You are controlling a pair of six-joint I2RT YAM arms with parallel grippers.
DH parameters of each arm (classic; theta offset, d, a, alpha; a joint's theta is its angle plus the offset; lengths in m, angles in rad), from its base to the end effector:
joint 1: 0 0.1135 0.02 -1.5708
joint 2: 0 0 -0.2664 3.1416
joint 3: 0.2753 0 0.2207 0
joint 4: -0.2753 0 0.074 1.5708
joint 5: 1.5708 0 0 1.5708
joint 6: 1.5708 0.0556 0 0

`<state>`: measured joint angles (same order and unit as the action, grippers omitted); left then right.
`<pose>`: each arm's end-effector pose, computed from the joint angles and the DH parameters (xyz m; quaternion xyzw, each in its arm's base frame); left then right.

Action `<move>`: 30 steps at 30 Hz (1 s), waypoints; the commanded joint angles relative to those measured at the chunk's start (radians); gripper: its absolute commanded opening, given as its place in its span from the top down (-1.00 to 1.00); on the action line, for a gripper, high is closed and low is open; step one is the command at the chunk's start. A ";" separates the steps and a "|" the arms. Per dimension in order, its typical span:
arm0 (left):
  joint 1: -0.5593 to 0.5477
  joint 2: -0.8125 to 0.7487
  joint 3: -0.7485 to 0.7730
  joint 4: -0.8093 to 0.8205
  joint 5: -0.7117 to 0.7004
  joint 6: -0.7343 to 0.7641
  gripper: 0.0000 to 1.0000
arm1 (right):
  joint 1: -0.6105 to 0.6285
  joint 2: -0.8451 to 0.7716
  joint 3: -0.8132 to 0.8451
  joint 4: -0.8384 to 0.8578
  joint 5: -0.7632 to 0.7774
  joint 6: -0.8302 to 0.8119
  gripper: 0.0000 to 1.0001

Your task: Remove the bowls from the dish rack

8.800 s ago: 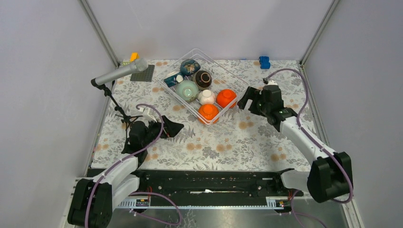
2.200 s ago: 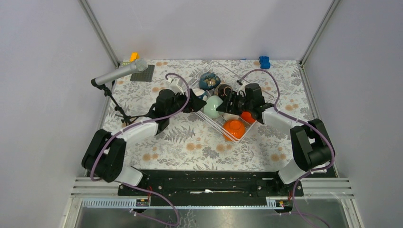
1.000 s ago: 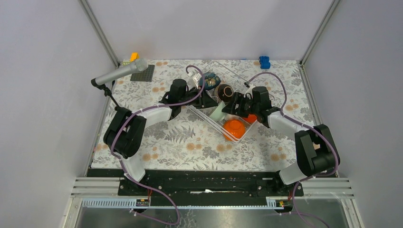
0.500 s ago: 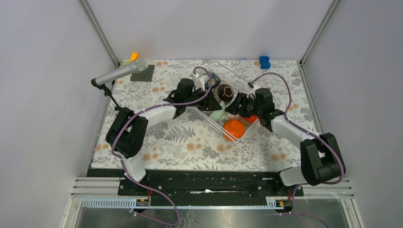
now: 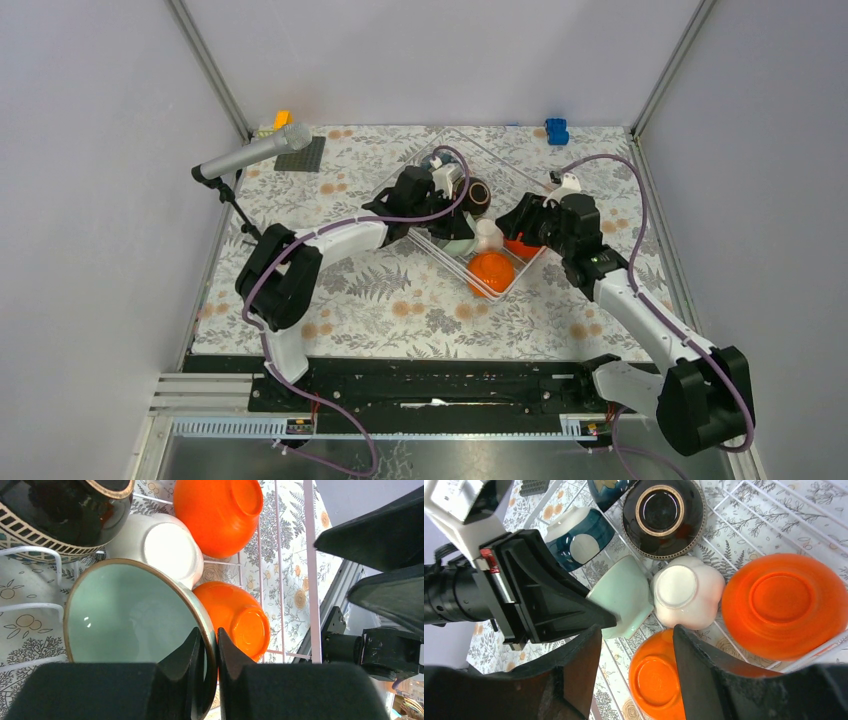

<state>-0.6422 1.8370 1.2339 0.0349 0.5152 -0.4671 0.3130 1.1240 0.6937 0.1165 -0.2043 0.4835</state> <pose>0.3057 -0.2628 0.2336 0.1961 0.8341 -0.4347 0.2774 0.2297 0.0862 0.2800 0.0088 0.8069 0.3028 0.5071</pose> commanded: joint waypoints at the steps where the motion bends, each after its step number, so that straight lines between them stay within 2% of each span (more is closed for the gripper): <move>1: 0.008 -0.025 0.030 0.010 -0.013 -0.005 0.85 | -0.003 -0.050 0.007 -0.041 0.069 -0.051 -0.23; 4: 0.006 -0.047 0.035 0.052 0.019 -0.034 1.00 | -0.003 -0.051 0.024 -0.074 0.087 -0.061 -0.28; 6: 0.006 -0.065 0.038 0.071 0.031 -0.049 1.00 | -0.003 -0.055 0.027 -0.082 0.093 -0.063 -0.34; 11: 0.006 -0.147 0.019 0.103 0.041 -0.070 1.00 | -0.004 -0.074 0.033 -0.102 0.111 -0.072 -0.64; 19: 0.003 -0.348 -0.036 0.096 0.028 -0.076 1.00 | -0.004 -0.099 0.060 -0.161 0.141 -0.085 -0.99; 26: -0.014 -0.539 -0.081 -0.082 -0.048 -0.036 1.00 | -0.004 -0.127 0.088 -0.209 0.172 -0.095 -0.99; 30: -0.020 -0.685 -0.120 -0.284 -0.225 0.012 1.00 | -0.003 -0.146 0.095 -0.230 0.198 -0.100 -0.99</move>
<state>-0.6548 1.2930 1.1393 -0.0994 0.4568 -0.5098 0.3130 1.0126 0.7383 -0.0860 -0.0593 0.4042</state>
